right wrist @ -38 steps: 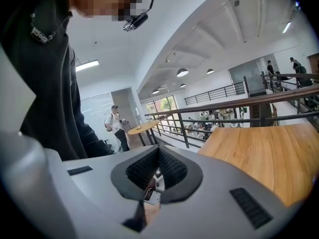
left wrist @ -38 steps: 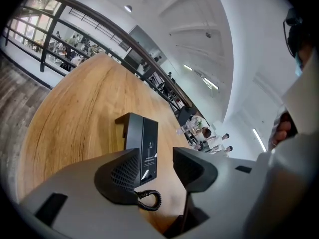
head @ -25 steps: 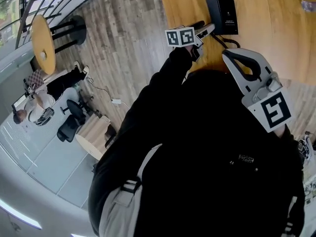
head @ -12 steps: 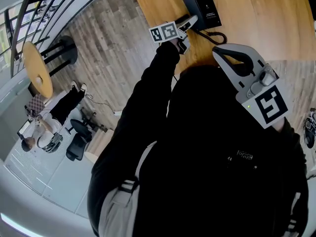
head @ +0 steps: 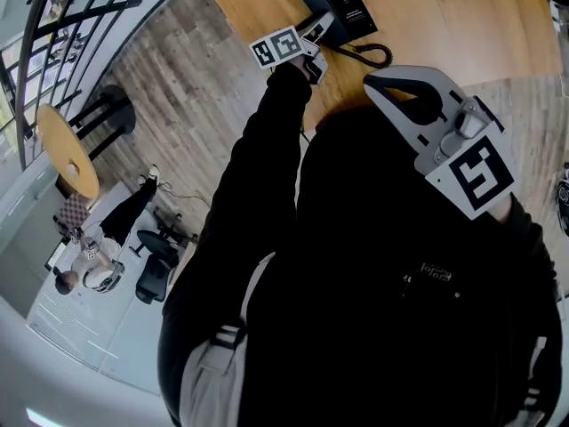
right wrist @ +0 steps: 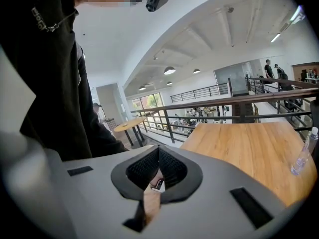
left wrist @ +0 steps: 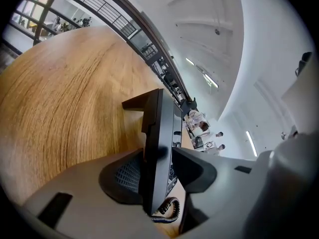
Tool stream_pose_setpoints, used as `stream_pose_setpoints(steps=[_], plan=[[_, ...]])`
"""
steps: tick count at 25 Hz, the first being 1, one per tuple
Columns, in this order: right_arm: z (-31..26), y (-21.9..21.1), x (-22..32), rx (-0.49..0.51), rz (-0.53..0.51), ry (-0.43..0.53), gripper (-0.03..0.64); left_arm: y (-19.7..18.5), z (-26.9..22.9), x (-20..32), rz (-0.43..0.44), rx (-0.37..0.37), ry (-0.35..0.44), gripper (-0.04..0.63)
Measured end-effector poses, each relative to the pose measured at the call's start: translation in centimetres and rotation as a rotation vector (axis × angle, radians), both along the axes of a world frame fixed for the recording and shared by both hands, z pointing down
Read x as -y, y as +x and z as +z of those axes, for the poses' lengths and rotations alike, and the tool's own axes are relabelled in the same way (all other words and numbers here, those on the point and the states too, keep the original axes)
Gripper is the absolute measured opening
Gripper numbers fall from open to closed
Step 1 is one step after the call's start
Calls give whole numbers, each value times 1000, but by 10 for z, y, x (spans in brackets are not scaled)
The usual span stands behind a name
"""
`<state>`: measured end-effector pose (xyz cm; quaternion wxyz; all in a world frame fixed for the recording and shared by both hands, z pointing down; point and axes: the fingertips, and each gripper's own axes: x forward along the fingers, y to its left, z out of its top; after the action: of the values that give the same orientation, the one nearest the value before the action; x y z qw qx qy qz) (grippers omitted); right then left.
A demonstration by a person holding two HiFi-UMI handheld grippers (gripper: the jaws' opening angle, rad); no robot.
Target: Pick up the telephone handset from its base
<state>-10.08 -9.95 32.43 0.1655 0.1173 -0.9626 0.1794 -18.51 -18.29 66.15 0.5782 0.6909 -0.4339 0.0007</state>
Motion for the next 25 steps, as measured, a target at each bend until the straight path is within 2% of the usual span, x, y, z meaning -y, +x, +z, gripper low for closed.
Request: stream_pose_setpoints(steps=[3, 9, 17, 18, 25], plan=[[0, 0, 1, -3, -6, -1, 17, -1, 0, 3, 5, 17, 5, 150], [1, 1, 0, 7, -18, 6, 17, 0, -3, -2, 17, 53, 25, 113], [-6, 2, 2, 29, -43, 27, 17, -1, -27, -5, -52, 12, 37, 96], [-7, 2, 1, 31, -50, 28, 17, -1, -35, -6, -64, 14, 49, 77], [-23, 5, -12, 77, -119, 54, 17, 4, -121, -11, -149, 14, 185, 77]])
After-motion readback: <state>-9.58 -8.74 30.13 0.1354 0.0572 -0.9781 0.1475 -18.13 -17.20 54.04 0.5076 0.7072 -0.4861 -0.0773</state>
